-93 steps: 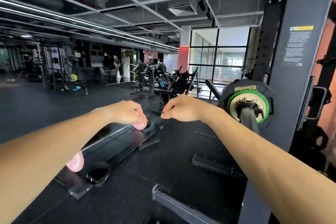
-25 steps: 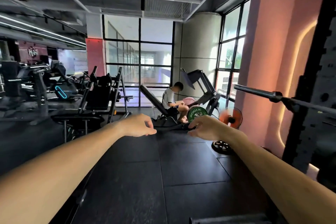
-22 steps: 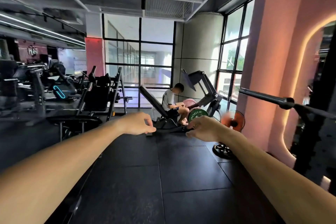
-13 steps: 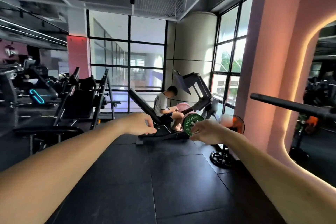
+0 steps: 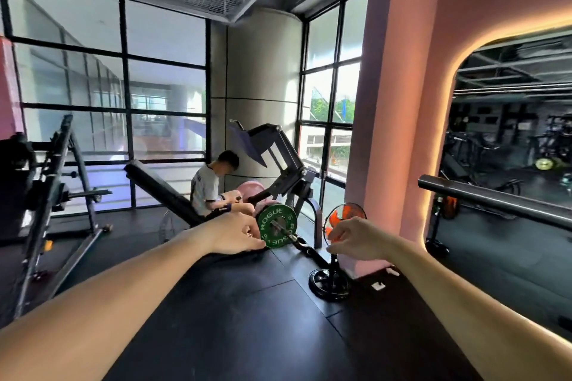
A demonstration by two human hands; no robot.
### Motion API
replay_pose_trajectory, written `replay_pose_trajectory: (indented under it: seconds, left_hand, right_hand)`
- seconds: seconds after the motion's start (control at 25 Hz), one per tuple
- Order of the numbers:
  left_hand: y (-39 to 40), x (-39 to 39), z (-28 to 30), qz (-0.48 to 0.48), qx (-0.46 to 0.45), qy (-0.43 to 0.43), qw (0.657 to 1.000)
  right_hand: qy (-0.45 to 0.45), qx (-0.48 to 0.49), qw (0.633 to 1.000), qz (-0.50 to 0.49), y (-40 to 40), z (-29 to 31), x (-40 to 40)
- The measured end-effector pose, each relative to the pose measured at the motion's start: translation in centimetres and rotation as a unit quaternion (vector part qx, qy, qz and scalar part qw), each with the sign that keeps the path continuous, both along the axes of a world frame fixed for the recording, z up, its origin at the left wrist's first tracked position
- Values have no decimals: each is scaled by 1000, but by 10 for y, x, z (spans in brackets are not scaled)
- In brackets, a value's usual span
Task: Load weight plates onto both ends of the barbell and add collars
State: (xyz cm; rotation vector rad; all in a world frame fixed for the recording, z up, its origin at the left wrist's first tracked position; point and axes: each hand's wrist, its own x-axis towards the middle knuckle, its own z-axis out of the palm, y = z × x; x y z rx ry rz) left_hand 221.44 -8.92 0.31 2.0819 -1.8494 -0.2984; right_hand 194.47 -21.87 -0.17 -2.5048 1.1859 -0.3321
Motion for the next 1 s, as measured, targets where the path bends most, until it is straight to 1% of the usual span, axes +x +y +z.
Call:
replay_pose_trajectory:
  seconds: [0.08, 0.16, 0.32, 0.48, 0.6, 0.72, 0.84, 1.0]
  left_hand:
    - [-58, 32, -8, -6, 7, 6, 1000]
    - [-127, 63, -7, -8, -2, -7, 1000]
    - [-260, 110, 6, -44, -10, -20, 999]
    - [-383, 152, 14, -56, -10, 12, 998]
    - [-483, 182, 7, -84, -9, 23, 996]
    - [-583, 196, -4, -125, -14, 55, 990]
    - [-698, 202, -11, -187, -1, 58, 981]
    - [-834, 169, -13, -264, 3, 62, 963]
  right_hand:
    - [-13, 14, 1000, -4, -54, -10, 25]
    - [-31, 16, 999, -16, -117, -16, 50]
    - [-38, 8, 998, -47, -237, -3, 95]
    - [-50, 0, 995, -82, -343, 12, 134]
    - [-48, 11, 994, -94, -427, 6, 158]
    - [-52, 20, 991, -125, -501, -1, 168]
    - [-48, 31, 982, -179, -575, -7, 172]
    - [-52, 37, 957, -284, -643, -12, 145]
